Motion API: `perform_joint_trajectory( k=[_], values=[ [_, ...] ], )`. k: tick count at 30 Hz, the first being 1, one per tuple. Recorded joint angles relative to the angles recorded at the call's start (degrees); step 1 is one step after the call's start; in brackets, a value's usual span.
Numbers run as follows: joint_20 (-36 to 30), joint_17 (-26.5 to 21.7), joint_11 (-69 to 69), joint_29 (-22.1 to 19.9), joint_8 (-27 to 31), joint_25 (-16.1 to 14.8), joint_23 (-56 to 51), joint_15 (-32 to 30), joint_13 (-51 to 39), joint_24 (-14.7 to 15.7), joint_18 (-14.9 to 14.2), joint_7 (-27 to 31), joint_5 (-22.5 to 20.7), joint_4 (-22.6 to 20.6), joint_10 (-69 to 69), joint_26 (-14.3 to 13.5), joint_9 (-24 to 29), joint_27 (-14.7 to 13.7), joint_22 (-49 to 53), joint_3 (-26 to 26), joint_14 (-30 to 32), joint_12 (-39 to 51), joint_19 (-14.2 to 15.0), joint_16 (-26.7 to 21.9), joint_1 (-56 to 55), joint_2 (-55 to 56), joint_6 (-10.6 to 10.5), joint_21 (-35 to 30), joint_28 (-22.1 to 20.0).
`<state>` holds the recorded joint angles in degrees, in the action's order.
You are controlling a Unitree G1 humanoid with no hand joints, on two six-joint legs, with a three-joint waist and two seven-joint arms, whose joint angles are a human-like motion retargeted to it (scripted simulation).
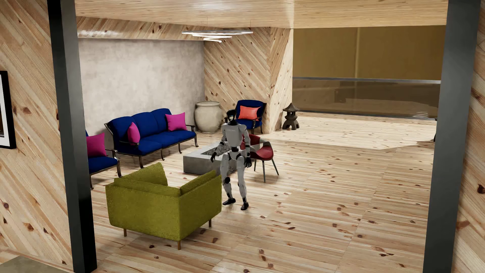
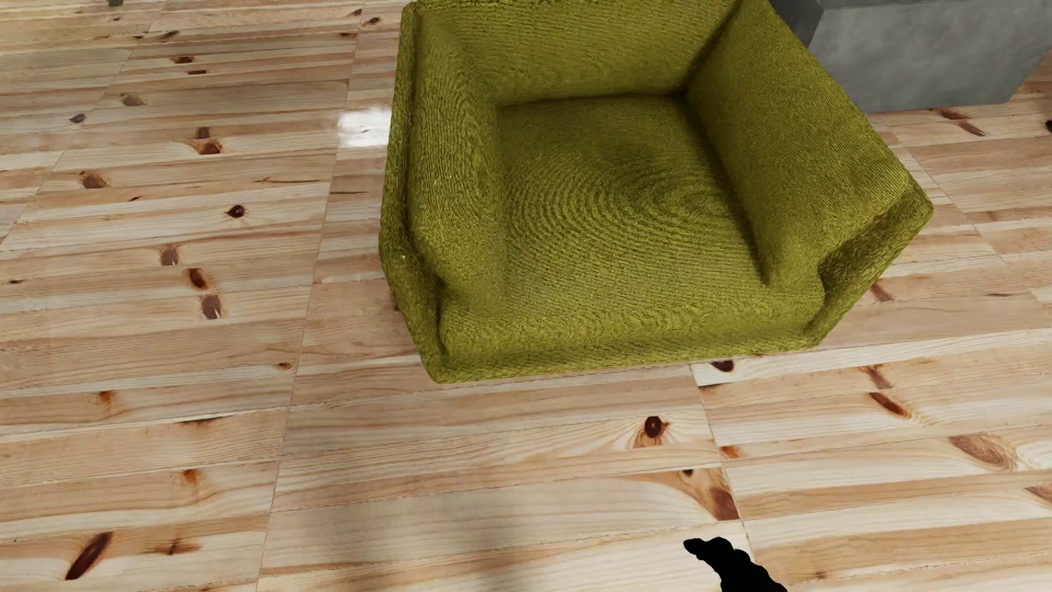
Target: Head to the armchair
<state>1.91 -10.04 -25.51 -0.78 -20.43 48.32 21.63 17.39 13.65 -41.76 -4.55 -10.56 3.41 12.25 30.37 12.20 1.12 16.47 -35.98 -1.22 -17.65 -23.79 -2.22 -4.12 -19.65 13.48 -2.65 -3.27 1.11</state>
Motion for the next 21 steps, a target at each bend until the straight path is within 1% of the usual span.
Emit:
perform_joint_trajectory(
  k=[3,4,7,11,13,17,21],
  values=[
    [0.74,1.69,-0.86,4.22,-2.33,2.45,1.84,1.02,-0.74,0.59,-0.57,2.43,0.62,-0.63,1.42,-0.84,0.23,-0.46,3.51,0.29,-0.01,-0.25,-0.47,0.03,-0.95,-0.65,-0.17,-3.41,-2.0],
    [1.01,2.44,-0.97,5.0,-2.99,3.14,2.39,1.23,-1.04,0.85,-0.58,3.13,0.75,-0.86,1.66,-0.92,0.3,-0.36,4.21,0.38,-0.08,-0.34,-0.58,0.15,-1.15,-0.87,-0.29,-4.18,-2.52],
    [1.33,3.77,-1.13,5.44,-4.52,5.66,3.31,1.49,-1.74,1.35,-0.47,4.71,1.21,-1.63,1.62,-0.41,0.48,-0.42,4.53,0.56,-0.09,-0.47,-0.83,0.53,-1.53,-1.18,-0.67,-7.03,-2.48],
    [3.19,3.61,-1.6,6.64,-5.48,6.07,3.53,1.54,-2.91,3.94,-0.48,5.58,1.89,-2.46,0.64,0.36,0.84,-1.12,3.41,0.65,0.16,-1.01,-1.18,1.71,-1.7,-0.75,-0.92,-10.12,-2.46],
    [3.5,3.26,-1.55,6.85,-5.77,5.65,3.31,1.46,-3.34,3.99,-0.52,5.74,2.21,-2.86,-0.2,0.71,0.98,-1.06,2.56,0.62,0.5,-1.25,-1.21,1.76,-1.54,-0.65,-0.86,-10.63,-2.08],
    [4.08,2.62,-1.33,5.87,-6.07,4.23,4.52,1.15,-4.15,3.59,-0.62,5.78,2.82,-3.61,-2.04,1.31,1.17,-0.1,1.07,0.52,1.45,-1.32,-1.15,2.05,-1.22,-0.3,-0.5,-10.13,-2.31],
    [3.48,0.92,-1.06,6.17,-6.69,5.39,5.51,0.85,-3.9,3.3,-0.66,6.3,3.08,-4.03,-2.6,0.52,1.3,0.59,1.3,0.31,2.06,-0.81,-1.28,2.04,-1.78,0.12,-0.17,-11.05,-2.26]
  ],
)
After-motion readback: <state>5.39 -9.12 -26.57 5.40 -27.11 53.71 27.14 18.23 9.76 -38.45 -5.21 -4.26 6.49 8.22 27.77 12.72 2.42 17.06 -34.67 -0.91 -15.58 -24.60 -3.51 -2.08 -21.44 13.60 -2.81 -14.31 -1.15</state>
